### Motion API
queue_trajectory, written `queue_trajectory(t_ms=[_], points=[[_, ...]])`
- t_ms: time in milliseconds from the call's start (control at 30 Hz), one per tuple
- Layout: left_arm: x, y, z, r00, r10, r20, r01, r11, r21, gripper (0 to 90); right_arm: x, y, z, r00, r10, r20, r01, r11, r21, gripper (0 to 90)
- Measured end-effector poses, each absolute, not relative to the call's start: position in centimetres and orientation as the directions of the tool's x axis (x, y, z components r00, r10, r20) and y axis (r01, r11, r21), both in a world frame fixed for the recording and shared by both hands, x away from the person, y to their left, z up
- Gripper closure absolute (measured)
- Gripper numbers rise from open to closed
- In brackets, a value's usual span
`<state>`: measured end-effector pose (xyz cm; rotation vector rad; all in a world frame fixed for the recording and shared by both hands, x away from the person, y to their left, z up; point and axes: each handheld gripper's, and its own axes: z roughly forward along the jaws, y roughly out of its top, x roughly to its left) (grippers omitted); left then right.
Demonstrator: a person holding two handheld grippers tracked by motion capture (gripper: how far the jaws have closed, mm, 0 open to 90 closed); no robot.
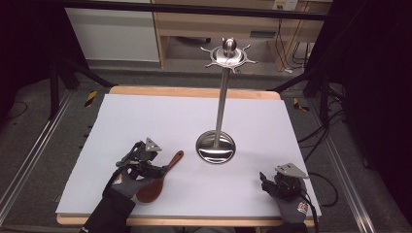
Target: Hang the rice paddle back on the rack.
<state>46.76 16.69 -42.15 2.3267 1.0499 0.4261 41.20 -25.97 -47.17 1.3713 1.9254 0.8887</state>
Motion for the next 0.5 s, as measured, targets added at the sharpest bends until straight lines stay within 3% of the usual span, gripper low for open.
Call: queue_trajectory(t_ms=[500], points=[[47.5,15.7,-43.2,0.67,0.74,0.054,0.605,-0.587,0.538,39.0,41.2,-26.0,-47.2,-0.285,0.954,-0.088,0.553,0.238,0.799,31.5]])
